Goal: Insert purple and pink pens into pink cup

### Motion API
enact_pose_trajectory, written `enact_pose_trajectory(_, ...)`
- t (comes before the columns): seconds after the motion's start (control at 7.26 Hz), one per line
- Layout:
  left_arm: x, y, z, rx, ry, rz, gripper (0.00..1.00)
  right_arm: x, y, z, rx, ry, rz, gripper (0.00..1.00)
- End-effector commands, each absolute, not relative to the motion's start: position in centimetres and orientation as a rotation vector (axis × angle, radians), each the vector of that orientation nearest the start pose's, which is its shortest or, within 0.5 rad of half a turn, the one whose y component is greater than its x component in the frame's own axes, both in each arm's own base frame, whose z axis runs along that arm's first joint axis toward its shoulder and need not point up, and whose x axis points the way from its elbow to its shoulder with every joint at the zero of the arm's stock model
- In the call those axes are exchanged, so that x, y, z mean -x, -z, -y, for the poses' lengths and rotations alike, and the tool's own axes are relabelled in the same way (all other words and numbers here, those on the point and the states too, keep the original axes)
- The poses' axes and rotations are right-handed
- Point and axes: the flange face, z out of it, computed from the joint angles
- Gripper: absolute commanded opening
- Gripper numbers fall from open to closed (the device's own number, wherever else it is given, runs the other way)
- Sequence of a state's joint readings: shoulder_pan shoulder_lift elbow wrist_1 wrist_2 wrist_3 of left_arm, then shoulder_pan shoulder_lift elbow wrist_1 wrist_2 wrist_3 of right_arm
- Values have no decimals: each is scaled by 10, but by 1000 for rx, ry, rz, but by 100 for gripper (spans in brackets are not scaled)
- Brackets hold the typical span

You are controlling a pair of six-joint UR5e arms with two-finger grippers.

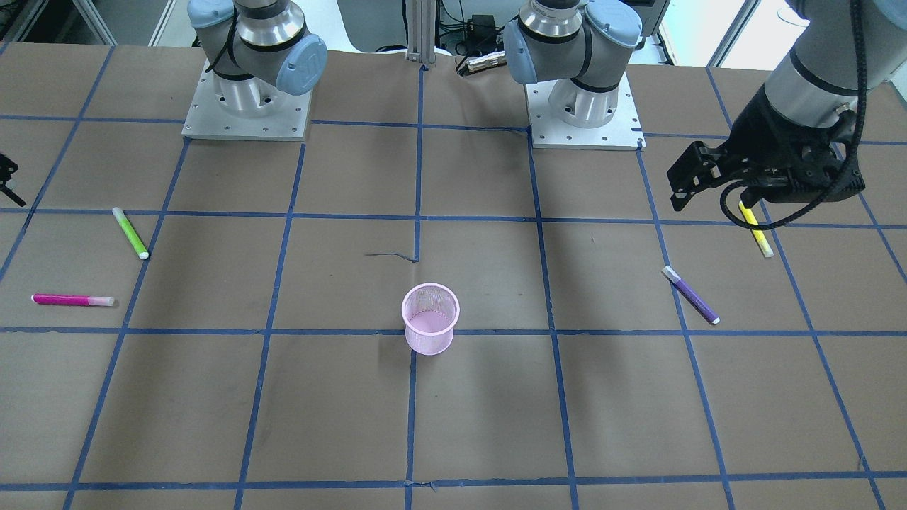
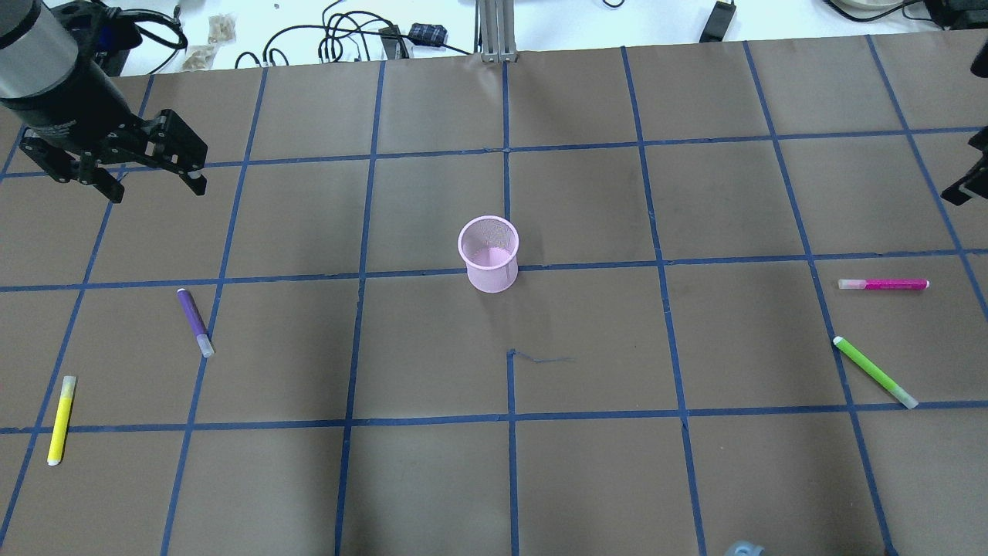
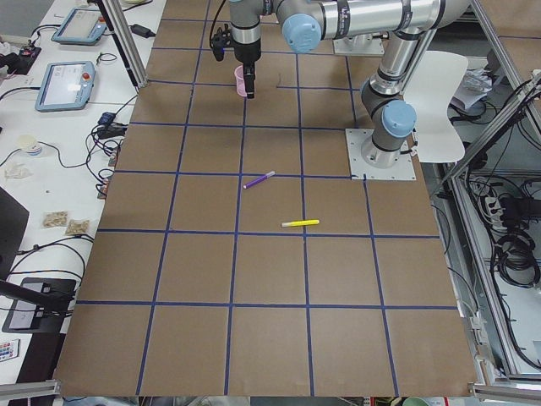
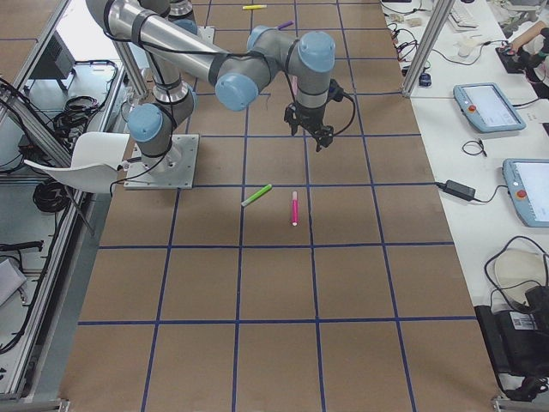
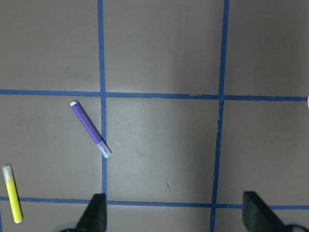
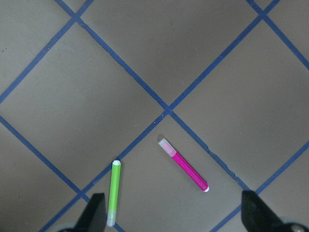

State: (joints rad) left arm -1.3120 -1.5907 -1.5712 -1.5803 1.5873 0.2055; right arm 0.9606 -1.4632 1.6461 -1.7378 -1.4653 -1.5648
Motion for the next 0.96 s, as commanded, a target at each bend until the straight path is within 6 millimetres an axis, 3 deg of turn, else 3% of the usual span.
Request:
enact_pose_trajectory(0.0,-51,-470,516,50,-61,-3141,100,249,-349,513,1614,236,-2615,100)
enact_pose_trajectory(0.14,-69,-465,513,115,-78,-3155,100,262,-314,526,1720,300,-2586,100)
enact_pose_trajectory(0.28,-77,-455,511,124,-98,-3160,100,288,-286,525,1845,364,-2489,100)
enact_pose_trajectory(0.41,-76,-446,511,140,-113,-3178,100,293,-265,525,2093,409,-2245,100)
enact_pose_trajectory(0.55,-85,-431,519,157,-114,-3180,100,292,-257,523,2255,412,-2060,100)
enact_pose_trajectory(0.83,-124,-405,528,245,-141,-3180,100,286,-222,518,2224,414,-1955,95)
